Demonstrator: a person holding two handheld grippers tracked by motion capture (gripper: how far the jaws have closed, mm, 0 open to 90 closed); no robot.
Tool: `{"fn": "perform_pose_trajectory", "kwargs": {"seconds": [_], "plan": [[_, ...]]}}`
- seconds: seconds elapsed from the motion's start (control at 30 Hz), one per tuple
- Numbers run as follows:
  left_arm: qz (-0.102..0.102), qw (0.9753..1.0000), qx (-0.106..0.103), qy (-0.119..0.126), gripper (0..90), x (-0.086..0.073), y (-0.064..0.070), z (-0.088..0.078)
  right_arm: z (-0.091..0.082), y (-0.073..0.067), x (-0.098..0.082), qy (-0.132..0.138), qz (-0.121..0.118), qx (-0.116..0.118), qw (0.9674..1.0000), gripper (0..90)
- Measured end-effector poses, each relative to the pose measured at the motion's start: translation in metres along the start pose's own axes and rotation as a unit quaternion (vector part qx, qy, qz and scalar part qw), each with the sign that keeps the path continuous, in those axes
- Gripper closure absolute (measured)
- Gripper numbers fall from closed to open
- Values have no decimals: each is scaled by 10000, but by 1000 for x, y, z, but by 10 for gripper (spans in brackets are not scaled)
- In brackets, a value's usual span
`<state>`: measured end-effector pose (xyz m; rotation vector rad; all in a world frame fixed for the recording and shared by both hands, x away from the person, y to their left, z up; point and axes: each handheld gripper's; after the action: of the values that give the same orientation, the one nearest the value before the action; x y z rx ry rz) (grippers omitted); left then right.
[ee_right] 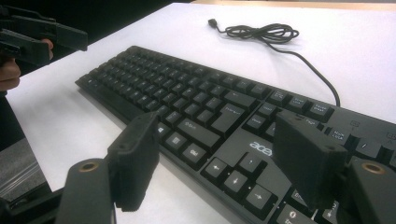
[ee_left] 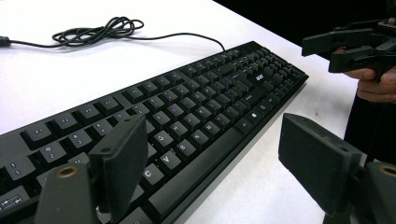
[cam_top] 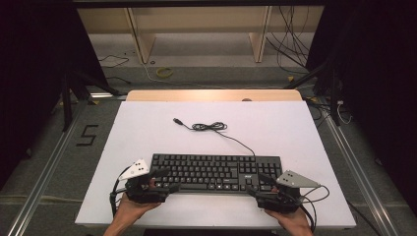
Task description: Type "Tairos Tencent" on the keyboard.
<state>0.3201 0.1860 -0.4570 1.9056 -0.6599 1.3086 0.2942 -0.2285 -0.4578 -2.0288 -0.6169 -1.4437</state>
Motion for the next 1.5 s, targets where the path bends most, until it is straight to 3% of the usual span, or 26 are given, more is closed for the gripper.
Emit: {"fn": "perform_pose_trajectory", "kwargs": {"seconds": [0.7, 1.5], "plan": [[3, 10000, 33, -38, 241, 0, -1, 1, 7, -4, 2, -25, 10, 54, 10000, 329], [-154, 9993, 331, -100, 258, -1, -8, -1, 66, -23, 27, -181, -79, 441, 9988, 337]]}}
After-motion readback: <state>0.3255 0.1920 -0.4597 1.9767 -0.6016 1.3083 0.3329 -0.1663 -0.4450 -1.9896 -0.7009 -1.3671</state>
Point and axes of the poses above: each handheld gripper's, and its own axes: z roughly forward along the jaws, x roughly out of its top, y roughly to its right, and after that the axes turned 11 degrees about y, right-handed
